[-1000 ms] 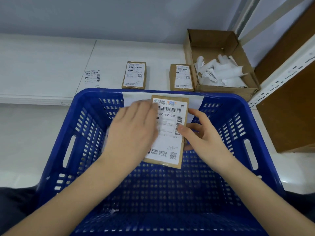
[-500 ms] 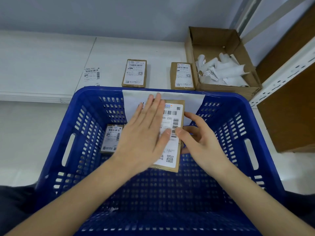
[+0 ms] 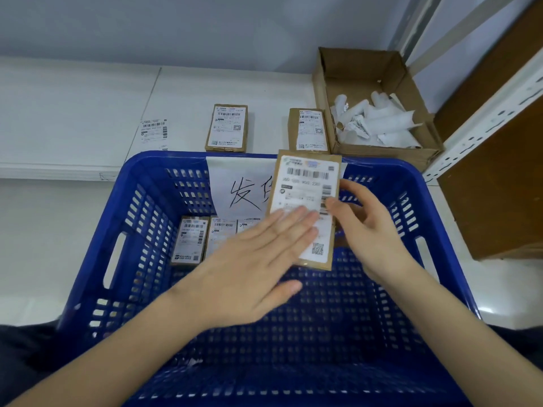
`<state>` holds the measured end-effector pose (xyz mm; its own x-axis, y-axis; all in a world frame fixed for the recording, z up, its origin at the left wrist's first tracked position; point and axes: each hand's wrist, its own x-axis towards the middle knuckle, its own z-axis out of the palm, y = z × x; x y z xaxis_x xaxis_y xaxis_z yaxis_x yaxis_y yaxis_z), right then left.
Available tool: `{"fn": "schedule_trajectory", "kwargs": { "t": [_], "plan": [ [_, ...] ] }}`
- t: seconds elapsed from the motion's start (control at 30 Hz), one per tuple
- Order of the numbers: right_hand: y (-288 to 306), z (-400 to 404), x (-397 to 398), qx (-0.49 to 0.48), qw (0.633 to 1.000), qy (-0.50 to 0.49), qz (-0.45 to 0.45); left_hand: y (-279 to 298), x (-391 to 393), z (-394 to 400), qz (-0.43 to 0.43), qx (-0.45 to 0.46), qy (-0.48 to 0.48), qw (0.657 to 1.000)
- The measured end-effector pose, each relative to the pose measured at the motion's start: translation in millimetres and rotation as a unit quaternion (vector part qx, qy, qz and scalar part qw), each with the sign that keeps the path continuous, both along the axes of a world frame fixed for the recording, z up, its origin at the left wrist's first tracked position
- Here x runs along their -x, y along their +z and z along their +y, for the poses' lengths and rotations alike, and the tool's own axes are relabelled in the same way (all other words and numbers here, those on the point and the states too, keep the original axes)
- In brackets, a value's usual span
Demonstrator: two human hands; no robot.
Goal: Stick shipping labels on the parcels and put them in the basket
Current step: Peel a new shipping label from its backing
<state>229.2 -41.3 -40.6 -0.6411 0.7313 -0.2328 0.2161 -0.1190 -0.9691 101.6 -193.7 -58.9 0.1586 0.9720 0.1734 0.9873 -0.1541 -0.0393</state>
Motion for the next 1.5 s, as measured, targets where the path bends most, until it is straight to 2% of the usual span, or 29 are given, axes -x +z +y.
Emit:
{"fn": "schedule_trajectory", "kwargs": {
  "t": [0.2,0.3,0.37,0.43,0.5,0.6,0.8,0.93,1.0,1.1,1.27,1.37,1.5],
  "plan": [
    [-1.0,12.2,-0.5,-0.012,1.000,-0.019,0.013,-3.3,-2.9,-9.4,0.003,0.005,-0.029,1.000],
    [-1.4,14.2,-1.8,-0.031,0.999,-0.001,0.005,-5.2,-7.5,-16.2,-0.053,-0.042,-0.039,0.997],
    [-3.7,9.2,0.3,-0.041,0.999,0.032,-0.006,1.4,-6.6,-13.9,-0.158,-0.111,0.043,0.980],
    [-7.0,2.4,5.8,-0.036,0.998,0.051,-0.008,15.3,-0.4,-5.4,-0.223,-0.159,0.183,0.944],
    [-7.4,-2.2,15.9,-0.043,0.997,0.058,-0.007,29.3,5.6,5.2,-0.252,-0.110,0.291,0.916],
    [-2.9,-4.3,39.6,-0.019,0.999,0.045,0.004,35.8,16.2,18.7,-0.327,0.020,0.360,0.874],
    [-4.0,-2.0,105.7,-0.022,0.998,0.066,0.001,30.6,65.1,39.8,-0.313,0.021,0.414,0.855],
    [-6.4,10.1,159.5,-0.008,0.999,0.039,0.015,27.7,118.8,53.1,-0.285,-0.034,0.452,0.844],
    [-11.3,18.4,185.6,-0.066,0.997,0.038,-0.019,25.2,148.7,56.4,-0.258,-0.062,0.474,0.840],
    [-24.7,31.8,220.7,-0.217,0.965,0.083,-0.120,20.1,188.6,60.4,-0.225,-0.066,0.508,0.829],
    [-45.4,47.7,275.0,-0.421,0.867,0.077,-0.256,-0.7,234.9,69.5,-0.183,-0.042,0.531,0.826],
    [-59.2,52.2,296.3,-0.467,0.809,0.090,-0.346,-12.2,252.5,74.0,-0.171,-0.034,0.545,0.820],
    [-73.9,44.6,317.8,-0.459,0.752,0.124,-0.456,-27.1,266.2,78.1,-0.175,-0.048,0.554,0.812]
  ]
}}
